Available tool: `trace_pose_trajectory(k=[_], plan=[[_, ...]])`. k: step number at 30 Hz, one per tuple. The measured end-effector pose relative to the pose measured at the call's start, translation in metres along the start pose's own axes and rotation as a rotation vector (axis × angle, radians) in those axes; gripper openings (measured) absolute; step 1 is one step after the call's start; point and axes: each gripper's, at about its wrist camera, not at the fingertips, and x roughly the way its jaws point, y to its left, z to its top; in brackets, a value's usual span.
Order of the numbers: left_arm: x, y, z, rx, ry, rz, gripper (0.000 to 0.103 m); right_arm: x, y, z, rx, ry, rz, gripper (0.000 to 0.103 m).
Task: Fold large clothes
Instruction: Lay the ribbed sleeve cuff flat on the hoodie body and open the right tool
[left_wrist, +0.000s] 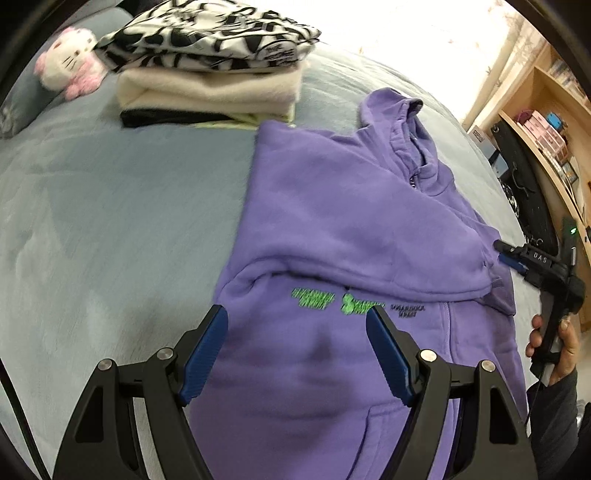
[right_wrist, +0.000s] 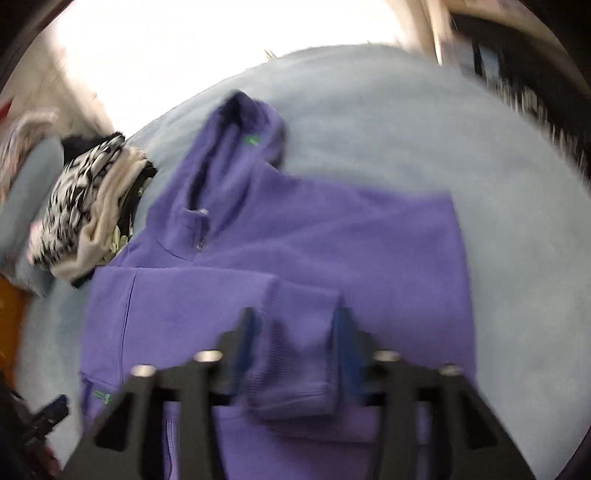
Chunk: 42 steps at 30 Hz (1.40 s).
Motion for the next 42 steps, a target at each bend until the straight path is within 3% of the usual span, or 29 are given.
trace_pose_trajectory(k=[1,5,8,12,17,18,19,20,21,22,24,25,28,30,33,35,36,37,38,40,42], plan=[[0.002,-0.003,0.006,0.01,0.001,0.002,0.076,0.003,-0.009,0.0,0.038,0.014,0.043,0.068],[0.013,-0.009,0.029,0.043,-0.002,0.011,0.076,0.01,-0.034,-0.01,0.157,0.04,0.191,0.068],[0.029,-0.007,0.054,0.062,-0.001,0.05,0.076,0.014,-0.033,-0.011,0.167,0.043,0.227,0.068],[0.061,0.009,0.089,0.019,0.042,0.068,0.076,0.018,-0.023,-0.009,0.129,0.038,0.217,0.068],[0.097,0.025,0.108,-0.034,0.109,0.079,0.076,0.03,-0.006,-0.008,0.037,0.033,0.128,0.068],[0.104,0.026,0.108,-0.027,0.12,0.085,0.076,0.03,-0.001,-0.009,0.008,0.026,0.101,0.063],[0.11,0.024,0.106,-0.015,0.133,0.093,0.074,0.03,0.003,-0.009,-0.027,0.014,0.067,0.047],[0.113,0.023,0.105,-0.006,0.13,0.105,0.07,0.031,0.006,-0.01,-0.049,0.013,0.048,0.039],[0.114,0.02,0.104,0.015,0.117,0.111,0.055,0.033,0.01,-0.011,-0.075,0.019,0.051,0.029],[0.112,0.015,0.104,0.031,0.102,0.096,0.028,0.033,0.011,-0.012,-0.083,0.011,0.052,0.023],[0.104,0.008,0.104,0.047,0.062,0.148,0.016,0.03,0.02,-0.012,-0.125,-0.015,0.022,0.019],[0.1,0.004,0.103,0.061,0.037,0.165,0.015,0.027,0.024,-0.012,-0.142,-0.036,0.01,0.019],[0.078,-0.015,0.094,0.14,-0.105,0.244,0.014,0.01,0.032,-0.006,-0.158,-0.132,0.03,0.018],[0.077,-0.022,0.091,0.168,-0.143,0.277,0.014,0.012,0.027,-0.002,-0.139,-0.155,0.02,0.019],[0.101,-0.015,0.087,0.161,-0.079,0.293,0.019,0.046,0.017,-0.003,-0.113,-0.021,-0.006,0.025],[0.102,-0.008,0.085,0.137,-0.088,0.284,0.027,0.041,0.016,-0.004,-0.107,-0.028,-0.001,0.03],[0.098,-0.007,0.085,0.133,-0.103,0.293,0.037,0.037,0.018,-0.002,-0.111,-0.026,-0.027,0.038],[0.093,-0.006,0.084,0.134,-0.118,0.315,0.046,0.028,0.022,-0.002,-0.123,-0.045,-0.068,0.044],[0.087,-0.005,0.083,0.139,-0.137,0.345,0.049,0.021,0.025,-0.004,-0.138,-0.079,-0.095,0.045],[0.072,-0.004,0.081,0.146,-0.175,0.373,0.05,0.001,0.032,-0.007,-0.168,-0.16,-0.115,0.047],[0.048,-0.003,0.073,0.14,-0.232,0.367,0.05,-0.011,0.04,-0.012,-0.18,-0.215,-0.078,0.047]])
